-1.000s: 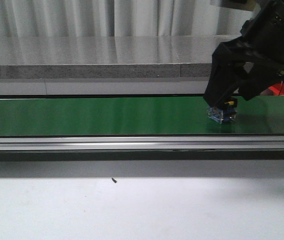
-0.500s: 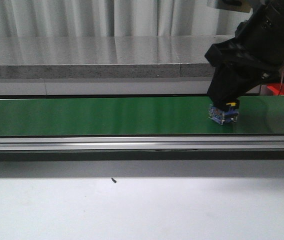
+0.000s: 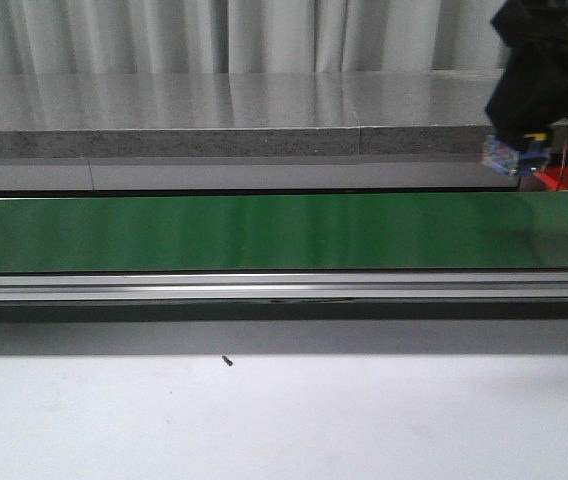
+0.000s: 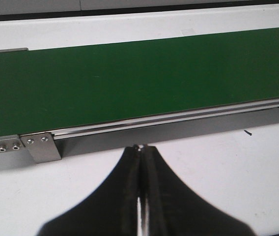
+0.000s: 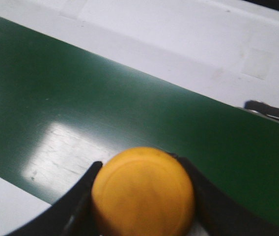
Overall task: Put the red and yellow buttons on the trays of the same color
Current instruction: 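Carry the yellow button into the yellow tray and open the right gripper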
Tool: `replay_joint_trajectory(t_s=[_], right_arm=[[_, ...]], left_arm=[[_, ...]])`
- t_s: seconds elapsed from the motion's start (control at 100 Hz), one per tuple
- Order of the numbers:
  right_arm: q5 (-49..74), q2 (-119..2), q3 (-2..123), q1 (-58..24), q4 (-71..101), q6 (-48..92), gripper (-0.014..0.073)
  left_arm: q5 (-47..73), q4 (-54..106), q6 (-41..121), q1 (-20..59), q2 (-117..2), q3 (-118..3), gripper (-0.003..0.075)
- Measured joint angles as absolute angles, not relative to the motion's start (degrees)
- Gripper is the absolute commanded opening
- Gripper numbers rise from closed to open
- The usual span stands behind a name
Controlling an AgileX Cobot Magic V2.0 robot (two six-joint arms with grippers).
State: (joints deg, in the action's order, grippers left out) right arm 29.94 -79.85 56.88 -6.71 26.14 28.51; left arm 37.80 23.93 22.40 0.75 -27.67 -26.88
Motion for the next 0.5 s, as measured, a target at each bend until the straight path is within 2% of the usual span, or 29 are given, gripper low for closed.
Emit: replay_joint_trajectory(t_s=[0.5], right_arm=[[31.7,-73.1,46.6,18.6,26.1,28.3,0.017]], left_arm=[[37.8,23.9,22.4,0.8,-27.7,-26.9,-0.002]])
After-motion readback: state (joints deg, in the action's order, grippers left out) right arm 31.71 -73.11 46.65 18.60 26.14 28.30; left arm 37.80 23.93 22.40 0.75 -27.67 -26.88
